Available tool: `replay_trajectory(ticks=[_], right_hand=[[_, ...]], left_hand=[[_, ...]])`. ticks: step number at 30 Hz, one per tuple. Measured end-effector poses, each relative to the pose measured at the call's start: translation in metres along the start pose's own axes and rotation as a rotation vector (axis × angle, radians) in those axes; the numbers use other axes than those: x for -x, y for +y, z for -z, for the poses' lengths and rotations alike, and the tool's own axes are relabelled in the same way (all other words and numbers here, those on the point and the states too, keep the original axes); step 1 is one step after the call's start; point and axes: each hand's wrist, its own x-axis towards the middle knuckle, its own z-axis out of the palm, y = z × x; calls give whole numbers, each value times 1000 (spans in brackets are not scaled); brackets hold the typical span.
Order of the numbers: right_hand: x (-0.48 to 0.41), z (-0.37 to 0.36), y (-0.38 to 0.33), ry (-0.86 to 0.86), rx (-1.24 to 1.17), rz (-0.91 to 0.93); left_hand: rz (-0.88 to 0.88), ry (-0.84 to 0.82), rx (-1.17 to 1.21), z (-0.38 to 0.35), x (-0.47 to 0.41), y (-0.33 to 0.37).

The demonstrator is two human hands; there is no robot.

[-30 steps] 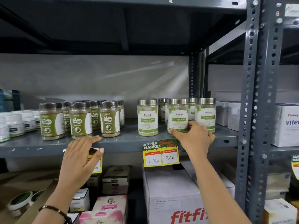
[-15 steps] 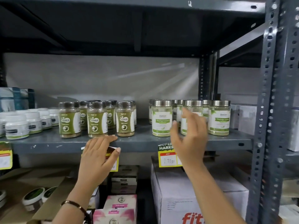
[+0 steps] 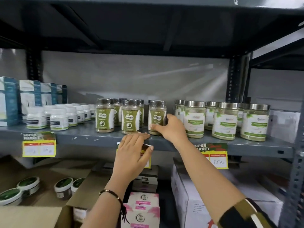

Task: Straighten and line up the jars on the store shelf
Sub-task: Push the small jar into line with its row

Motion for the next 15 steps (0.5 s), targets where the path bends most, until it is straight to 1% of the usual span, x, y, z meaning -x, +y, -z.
replay_trajectory(ticks=[6,15], right_hand=[[0,1,3,9,-54,-16],[0,-1,4,6,-48,-21]], left_hand=[[-5,13,14,0,1,-1],[0,30,3,-2,1,1]])
